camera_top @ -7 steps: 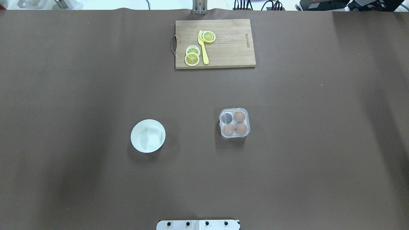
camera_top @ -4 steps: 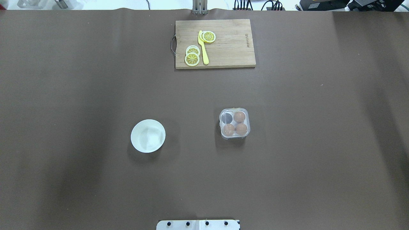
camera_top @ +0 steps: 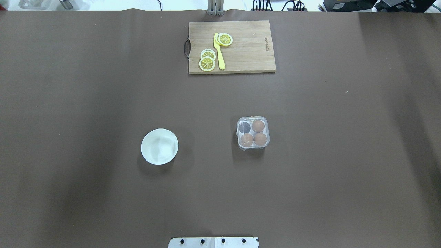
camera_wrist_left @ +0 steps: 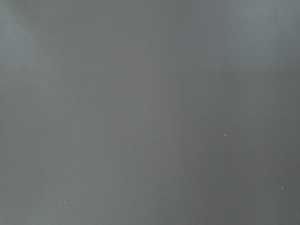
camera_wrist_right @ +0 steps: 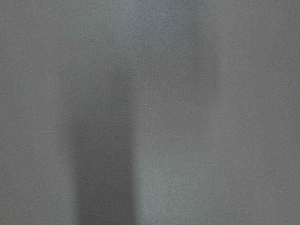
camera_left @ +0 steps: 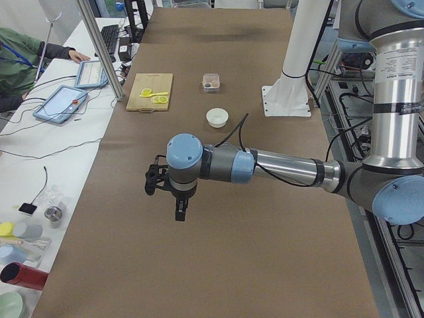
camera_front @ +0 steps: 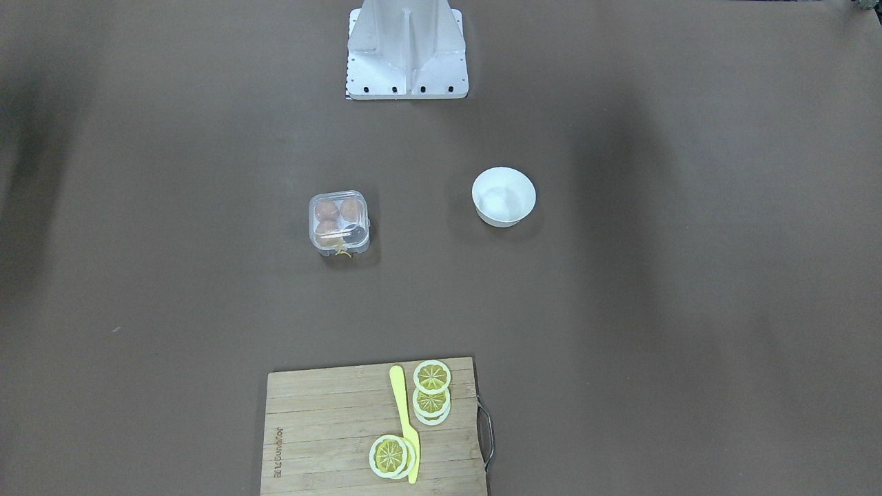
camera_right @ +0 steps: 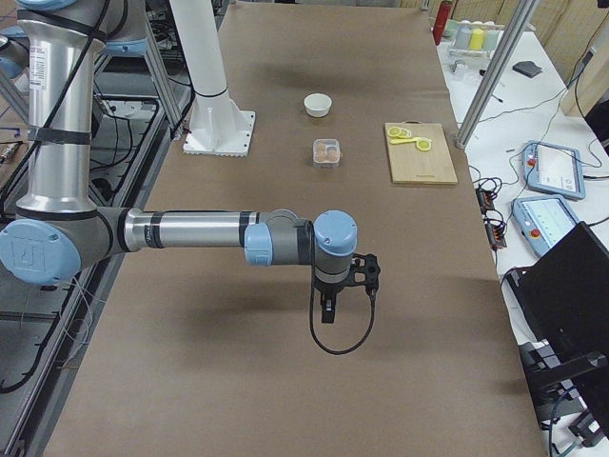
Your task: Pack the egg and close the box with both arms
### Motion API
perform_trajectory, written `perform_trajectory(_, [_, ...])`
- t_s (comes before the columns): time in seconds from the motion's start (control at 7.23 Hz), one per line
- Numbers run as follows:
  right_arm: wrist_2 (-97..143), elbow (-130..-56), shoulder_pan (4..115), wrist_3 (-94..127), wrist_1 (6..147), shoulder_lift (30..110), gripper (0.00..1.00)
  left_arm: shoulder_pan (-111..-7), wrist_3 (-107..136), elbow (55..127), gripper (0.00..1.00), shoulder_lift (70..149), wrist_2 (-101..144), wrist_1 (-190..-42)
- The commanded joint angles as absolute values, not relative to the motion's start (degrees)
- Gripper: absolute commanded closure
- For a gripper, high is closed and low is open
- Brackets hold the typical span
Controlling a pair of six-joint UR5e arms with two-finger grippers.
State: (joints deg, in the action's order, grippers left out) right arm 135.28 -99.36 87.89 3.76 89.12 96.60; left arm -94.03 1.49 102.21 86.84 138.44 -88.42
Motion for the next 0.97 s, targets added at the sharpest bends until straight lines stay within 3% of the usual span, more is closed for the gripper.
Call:
perform_trajectory(0.0, [135.3, -99.4, 87.9, 3.8, 89.1, 96.6, 0.0, -94.0, 1.5, 102.2, 0.02, 86.7, 138.4, -88.4])
perform_trajectory(0.83, [135.4, -99.8, 87.3, 4.0, 89.2, 96.4, 0.0, -94.0, 1.5, 102.4, 0.02, 86.6, 138.4, -88.4])
